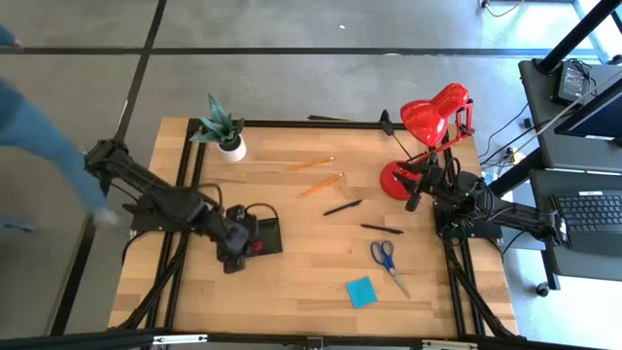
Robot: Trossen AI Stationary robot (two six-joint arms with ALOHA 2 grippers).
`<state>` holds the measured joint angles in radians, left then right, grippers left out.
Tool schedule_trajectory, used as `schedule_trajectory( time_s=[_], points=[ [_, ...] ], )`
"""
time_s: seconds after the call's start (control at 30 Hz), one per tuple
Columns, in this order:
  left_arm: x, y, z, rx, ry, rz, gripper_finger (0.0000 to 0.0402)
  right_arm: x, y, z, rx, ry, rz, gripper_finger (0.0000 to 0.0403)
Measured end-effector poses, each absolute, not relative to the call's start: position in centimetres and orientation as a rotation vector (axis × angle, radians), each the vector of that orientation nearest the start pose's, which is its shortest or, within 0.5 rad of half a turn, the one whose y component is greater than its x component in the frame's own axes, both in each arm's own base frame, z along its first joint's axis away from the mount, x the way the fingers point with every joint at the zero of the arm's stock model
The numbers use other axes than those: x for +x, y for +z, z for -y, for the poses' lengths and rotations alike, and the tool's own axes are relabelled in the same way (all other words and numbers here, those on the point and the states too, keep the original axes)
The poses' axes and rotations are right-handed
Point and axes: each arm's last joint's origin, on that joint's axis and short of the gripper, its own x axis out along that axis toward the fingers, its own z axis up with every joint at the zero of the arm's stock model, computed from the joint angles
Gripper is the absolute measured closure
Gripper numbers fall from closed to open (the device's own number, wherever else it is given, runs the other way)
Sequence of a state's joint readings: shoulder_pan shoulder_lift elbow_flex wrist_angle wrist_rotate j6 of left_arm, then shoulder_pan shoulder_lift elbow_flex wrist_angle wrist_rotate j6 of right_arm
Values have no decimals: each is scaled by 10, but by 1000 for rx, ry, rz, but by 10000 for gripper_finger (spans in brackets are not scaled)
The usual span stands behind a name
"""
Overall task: Pick and place office supplies into organizer
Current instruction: Put the red eraser into the front left compartment of the desk organizer
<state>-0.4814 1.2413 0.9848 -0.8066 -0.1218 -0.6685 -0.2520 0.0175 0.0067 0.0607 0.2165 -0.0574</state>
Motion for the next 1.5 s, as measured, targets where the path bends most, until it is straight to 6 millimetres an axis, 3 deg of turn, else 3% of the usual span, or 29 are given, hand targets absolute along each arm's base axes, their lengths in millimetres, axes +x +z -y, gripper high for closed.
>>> schedule_trajectory(
  time_s=[0.23,0.43,0.97,1.5],
  points=[
    [207,245,130,-162,83,-1112,341,93,170,30,42,-467,60,249],
    [197,234,139,-144,198,-1173,341,93,170,30,94,-466,72,249],
    [175,183,129,-213,393,-1262,341,93,170,30,127,-465,80,249],
    [176,181,131,-249,361,-1261,293,93,170,30,122,-465,79,249]
  ],
)
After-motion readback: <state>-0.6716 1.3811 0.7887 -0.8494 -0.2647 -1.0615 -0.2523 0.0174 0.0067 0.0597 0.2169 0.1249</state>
